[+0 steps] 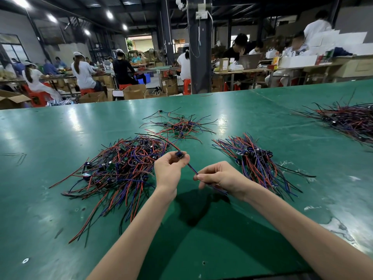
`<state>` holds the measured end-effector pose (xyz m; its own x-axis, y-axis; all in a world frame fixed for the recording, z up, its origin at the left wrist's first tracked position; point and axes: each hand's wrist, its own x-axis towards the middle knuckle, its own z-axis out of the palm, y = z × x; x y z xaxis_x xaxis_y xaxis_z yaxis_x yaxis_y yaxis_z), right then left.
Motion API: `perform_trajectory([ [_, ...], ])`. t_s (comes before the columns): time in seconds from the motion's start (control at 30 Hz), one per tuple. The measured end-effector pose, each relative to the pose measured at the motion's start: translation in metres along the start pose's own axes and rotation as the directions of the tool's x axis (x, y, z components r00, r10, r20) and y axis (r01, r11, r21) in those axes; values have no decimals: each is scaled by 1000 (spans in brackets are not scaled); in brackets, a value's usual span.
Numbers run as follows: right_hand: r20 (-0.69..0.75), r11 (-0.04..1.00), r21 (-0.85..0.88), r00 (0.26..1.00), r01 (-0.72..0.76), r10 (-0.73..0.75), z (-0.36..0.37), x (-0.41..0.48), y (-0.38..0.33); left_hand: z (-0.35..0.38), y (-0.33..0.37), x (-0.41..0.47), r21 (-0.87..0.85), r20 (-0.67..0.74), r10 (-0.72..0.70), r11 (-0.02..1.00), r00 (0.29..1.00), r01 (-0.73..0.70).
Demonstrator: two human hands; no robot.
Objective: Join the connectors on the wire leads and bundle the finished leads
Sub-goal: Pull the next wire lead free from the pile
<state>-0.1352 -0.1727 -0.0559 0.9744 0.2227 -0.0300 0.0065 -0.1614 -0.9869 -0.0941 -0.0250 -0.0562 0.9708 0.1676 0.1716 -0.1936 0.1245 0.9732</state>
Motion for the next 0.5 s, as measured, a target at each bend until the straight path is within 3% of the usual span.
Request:
perform_trajectory([
  [0.13, 86, 1000, -16, 996, 10, -9, 0, -3, 5, -14, 6, 14, -43, -123, -50, 998, 991, 45],
  [0.5, 115, 972, -157, 981, 173, -156, 5, -3, 6, -20, 2, 17, -62, -157, -106, 993, 982, 98],
])
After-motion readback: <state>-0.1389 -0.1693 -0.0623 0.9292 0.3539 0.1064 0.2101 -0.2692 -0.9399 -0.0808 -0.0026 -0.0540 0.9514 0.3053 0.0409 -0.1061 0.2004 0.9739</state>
